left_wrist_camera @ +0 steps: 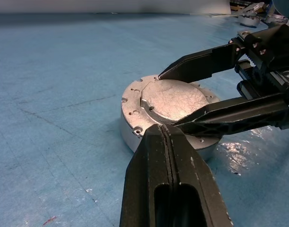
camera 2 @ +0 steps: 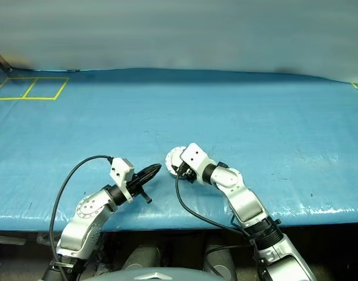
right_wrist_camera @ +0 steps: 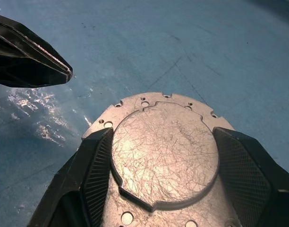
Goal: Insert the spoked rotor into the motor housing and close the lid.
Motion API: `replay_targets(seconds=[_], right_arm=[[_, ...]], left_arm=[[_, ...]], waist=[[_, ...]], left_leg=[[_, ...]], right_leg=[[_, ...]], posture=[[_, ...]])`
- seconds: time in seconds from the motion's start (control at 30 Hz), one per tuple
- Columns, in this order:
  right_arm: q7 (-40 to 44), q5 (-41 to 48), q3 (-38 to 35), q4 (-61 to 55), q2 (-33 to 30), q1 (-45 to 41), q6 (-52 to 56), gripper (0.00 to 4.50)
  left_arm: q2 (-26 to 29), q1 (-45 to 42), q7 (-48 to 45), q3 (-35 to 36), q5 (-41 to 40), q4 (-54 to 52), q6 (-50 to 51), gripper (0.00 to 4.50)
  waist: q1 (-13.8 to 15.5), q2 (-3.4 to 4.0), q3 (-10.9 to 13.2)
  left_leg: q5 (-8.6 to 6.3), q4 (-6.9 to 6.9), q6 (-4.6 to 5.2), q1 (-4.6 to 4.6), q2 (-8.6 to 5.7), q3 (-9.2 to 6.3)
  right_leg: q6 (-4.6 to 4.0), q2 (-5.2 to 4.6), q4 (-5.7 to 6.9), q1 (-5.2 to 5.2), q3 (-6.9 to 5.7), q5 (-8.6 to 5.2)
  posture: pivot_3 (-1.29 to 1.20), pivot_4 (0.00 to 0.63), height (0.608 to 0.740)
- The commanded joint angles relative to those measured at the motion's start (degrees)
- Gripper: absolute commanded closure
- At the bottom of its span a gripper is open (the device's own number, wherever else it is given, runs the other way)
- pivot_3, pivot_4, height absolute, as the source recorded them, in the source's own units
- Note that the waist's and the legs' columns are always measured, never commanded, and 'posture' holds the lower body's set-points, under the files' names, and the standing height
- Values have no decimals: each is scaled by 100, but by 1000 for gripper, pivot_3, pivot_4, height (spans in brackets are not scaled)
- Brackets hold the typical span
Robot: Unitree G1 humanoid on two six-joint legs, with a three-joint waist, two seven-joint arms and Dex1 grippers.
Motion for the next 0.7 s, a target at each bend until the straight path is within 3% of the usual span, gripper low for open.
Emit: replay_targets(seconds=[0.03, 0.37, 0.7], right_arm=[[-17, -95, -43, 236, 28, 126, 221, 1494], [-22, -129, -115, 233, 164, 157, 305, 1494], [-34, -127, -150, 246, 208, 159, 368, 1494]], left_arm=[[-29, -174, 193, 50, -21, -263, 261, 4500], [-361, -1526, 919, 764, -1594, -220, 3380, 4500], [-686, -1952, 1585, 761, -1537, 45, 4235, 4500]], waist=[[12, 0, 0], [-15, -4, -2], [-43, -7, -4]], left_leg=[[0, 0, 8, 0, 0, 0], [33, 5, -13, 0, 1, 0], [35, -3, -20, -1, -1, 1]], right_leg=[[-1, 1, 0, 0, -1, 5], [7, 9, 3, 1, -11, 25], [5, 8, 2, 22, -3, 25]], posture=[[0, 150, 740], [0, 150, 740], [0, 150, 740]])
